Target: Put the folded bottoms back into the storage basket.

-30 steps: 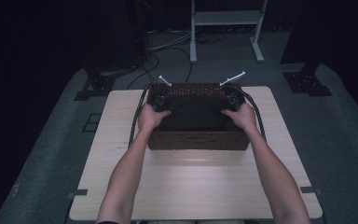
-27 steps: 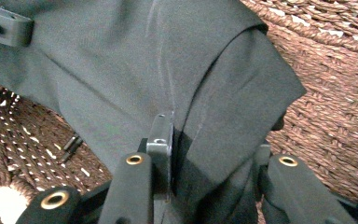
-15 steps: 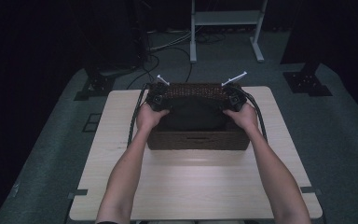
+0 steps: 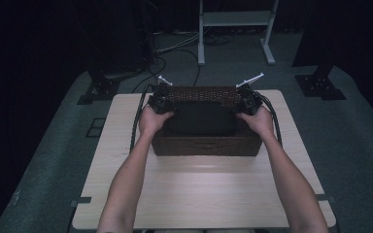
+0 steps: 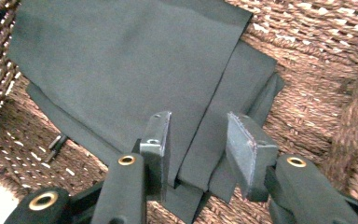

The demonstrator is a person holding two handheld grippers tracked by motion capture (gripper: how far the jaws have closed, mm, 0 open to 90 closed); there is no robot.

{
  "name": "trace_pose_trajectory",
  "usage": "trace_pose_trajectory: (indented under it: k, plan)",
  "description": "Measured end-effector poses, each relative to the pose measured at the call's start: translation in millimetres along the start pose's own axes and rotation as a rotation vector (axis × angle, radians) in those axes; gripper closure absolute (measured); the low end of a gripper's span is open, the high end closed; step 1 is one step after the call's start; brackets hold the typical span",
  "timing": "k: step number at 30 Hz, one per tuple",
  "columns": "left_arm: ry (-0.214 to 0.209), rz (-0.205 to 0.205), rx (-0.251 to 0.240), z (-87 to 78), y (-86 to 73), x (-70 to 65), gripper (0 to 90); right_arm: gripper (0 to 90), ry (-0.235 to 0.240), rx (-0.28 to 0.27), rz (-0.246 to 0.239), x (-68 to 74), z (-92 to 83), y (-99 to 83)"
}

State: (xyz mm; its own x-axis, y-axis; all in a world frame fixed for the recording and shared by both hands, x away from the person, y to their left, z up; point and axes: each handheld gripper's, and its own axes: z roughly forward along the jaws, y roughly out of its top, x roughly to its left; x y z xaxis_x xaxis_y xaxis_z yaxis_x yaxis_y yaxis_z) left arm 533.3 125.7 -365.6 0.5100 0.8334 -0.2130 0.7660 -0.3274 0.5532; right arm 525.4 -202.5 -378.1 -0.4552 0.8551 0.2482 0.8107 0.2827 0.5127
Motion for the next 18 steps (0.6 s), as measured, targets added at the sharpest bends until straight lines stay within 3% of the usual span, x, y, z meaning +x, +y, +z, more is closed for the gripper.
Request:
trace_pose_trajectory:
  k: [18]
  plan:
    - [-0.04, 0.005, -0.049, -15.7, -9.4, -7.2, 49.7, 55.0, 0.054, -0.071, 0.016, -2.7, -21.8, -13.7]
